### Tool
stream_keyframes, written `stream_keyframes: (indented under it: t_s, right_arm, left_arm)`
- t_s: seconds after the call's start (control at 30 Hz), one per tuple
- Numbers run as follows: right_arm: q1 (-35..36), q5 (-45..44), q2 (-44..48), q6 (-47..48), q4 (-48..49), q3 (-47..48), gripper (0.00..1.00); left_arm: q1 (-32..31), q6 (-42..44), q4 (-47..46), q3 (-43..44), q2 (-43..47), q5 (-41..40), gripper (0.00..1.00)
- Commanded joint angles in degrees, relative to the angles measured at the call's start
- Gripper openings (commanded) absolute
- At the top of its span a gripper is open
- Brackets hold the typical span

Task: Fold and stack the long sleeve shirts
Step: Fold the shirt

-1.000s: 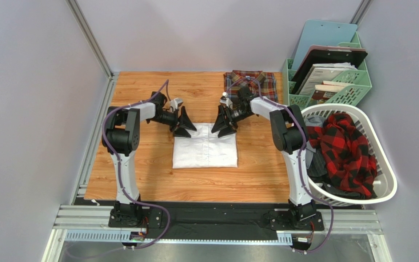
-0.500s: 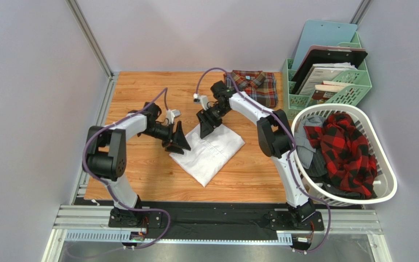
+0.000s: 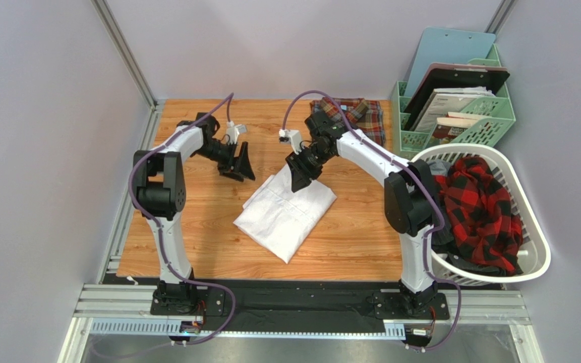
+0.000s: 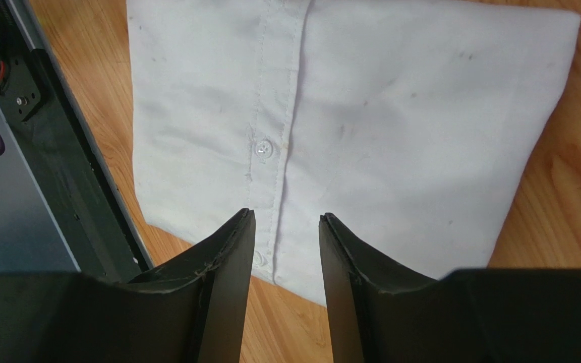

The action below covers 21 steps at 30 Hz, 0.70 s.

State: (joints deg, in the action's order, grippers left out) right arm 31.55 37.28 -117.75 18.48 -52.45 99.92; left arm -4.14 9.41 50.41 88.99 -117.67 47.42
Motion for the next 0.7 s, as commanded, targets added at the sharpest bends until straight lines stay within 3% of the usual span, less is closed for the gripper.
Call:
stream_keyframes:
  t_s: [0.0, 0.3, 0.67]
  right_arm:
    - [0.4, -1.3, -0.5, -2.8, 0.8, -2.4, 0.41]
    - [0.4, -3.2, -4.5, -3.0, 0.9, -2.6, 0.38]
    - [0.4, -4.6, -7.1, -1.5, -0.1, -1.4, 0.36]
  left_arm:
    - [-0.7, 6.8, 8.2, 0.9, -2.6, -1.0, 0.76]
    - [-1.5, 3.7, 10.5, 1.5, -7.2, 3.6, 0.76]
    - [-3.3, -2.9, 8.4, 5.8, -12.4, 3.0, 0.65]
